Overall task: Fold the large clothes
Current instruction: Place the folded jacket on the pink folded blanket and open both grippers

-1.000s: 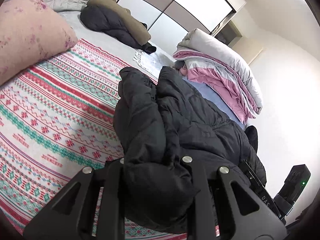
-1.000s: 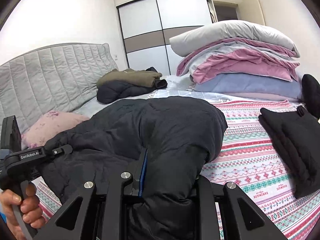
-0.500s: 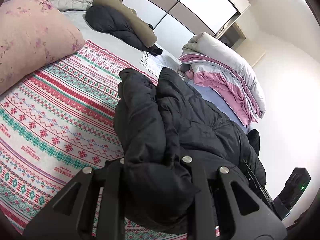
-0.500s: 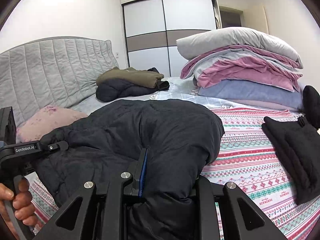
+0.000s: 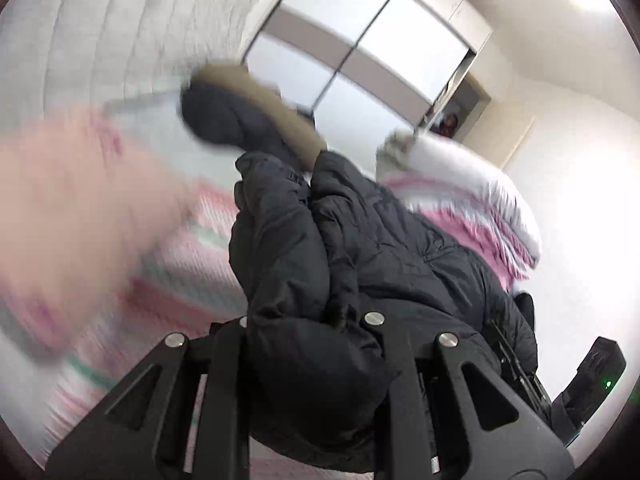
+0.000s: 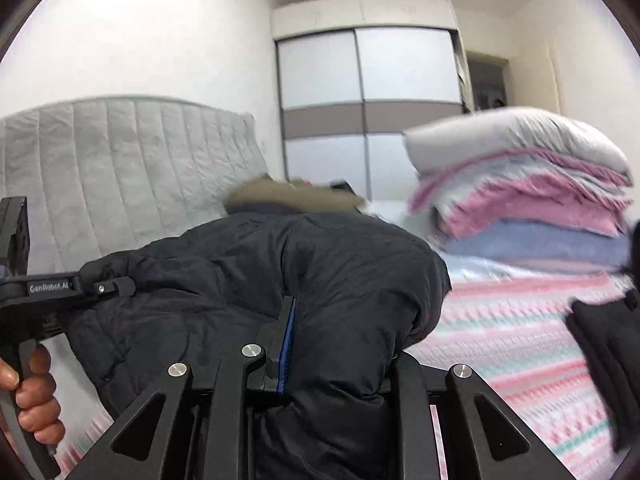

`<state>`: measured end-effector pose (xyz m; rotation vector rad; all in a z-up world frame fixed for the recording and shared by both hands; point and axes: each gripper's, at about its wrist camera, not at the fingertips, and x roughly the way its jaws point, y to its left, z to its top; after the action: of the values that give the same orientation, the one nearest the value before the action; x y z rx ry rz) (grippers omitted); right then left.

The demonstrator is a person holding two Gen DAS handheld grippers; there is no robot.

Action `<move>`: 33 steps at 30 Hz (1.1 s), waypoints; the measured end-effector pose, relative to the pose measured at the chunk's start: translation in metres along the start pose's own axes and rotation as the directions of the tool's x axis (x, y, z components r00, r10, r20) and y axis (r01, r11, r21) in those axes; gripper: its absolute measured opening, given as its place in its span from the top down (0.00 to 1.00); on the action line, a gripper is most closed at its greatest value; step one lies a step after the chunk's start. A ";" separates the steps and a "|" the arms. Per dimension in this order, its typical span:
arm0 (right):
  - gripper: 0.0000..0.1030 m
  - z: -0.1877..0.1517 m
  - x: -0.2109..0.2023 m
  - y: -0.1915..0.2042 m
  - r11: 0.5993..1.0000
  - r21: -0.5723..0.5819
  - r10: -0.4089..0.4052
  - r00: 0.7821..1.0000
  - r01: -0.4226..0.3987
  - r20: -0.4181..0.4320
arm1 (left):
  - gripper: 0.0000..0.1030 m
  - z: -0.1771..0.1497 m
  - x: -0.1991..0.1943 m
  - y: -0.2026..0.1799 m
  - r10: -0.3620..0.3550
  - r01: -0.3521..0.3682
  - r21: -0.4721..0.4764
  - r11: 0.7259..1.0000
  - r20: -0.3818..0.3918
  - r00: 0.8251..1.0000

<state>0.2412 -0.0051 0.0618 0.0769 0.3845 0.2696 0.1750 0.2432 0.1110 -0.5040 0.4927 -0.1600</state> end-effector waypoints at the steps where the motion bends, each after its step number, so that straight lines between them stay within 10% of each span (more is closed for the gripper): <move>1: 0.78 0.012 0.005 0.015 1.000 -0.003 0.024 0.999 -0.024 0.029 | 0.81 0.016 -0.009 0.003 0.006 -0.007 0.017 1.000 0.029 1.000; 5: 0.78 0.053 0.020 0.085 0.988 0.026 0.146 0.974 -0.152 0.171 | 0.80 0.103 -0.068 0.024 0.051 -0.079 0.125 0.989 0.209 0.977; 8: 0.78 0.062 0.045 0.142 0.960 0.083 0.248 0.948 -0.269 0.198 | 0.74 0.135 -0.086 0.065 0.220 -0.266 0.175 0.948 0.241 0.945; 12: 0.72 0.031 0.117 0.213 0.892 0.163 0.434 0.899 -0.421 -0.051 | 0.63 0.119 -0.056 0.181 0.516 -0.521 0.101 0.848 0.073 0.854; 14: 0.60 -0.013 0.168 0.251 0.874 0.200 0.485 0.827 -0.443 -0.284 | 0.47 0.096 -0.035 0.244 0.592 -0.591 0.030 0.806 -0.075 0.803; 17: 0.38 -0.056 0.187 0.252 0.840 0.299 0.535 0.780 -0.452 -0.324 | 0.38 0.074 -0.044 0.296 0.527 -0.538 -0.125 0.834 -0.111 0.843; 21: 0.18 -0.046 0.169 0.227 0.840 0.301 0.534 0.787 -0.452 -0.308 | 0.35 0.088 -0.081 0.282 0.524 -0.516 -0.174 0.839 -0.001 0.852; 30: 0.18 -0.043 0.089 0.163 0.825 0.289 0.562 0.762 -0.486 -0.324 | 0.23 0.025 -0.171 0.194 0.666 -0.650 -0.148 0.745 0.140 0.732; 33: 0.18 -0.050 0.054 0.156 0.830 0.230 0.558 0.746 -0.508 -0.363 | 0.21 -0.031 -0.193 0.161 0.667 -0.652 -0.143 0.744 0.131 0.733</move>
<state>0.2325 0.1609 0.0156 0.2510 0.8093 0.8486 -0.0042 0.4209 0.0861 -0.3948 0.4817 0.6009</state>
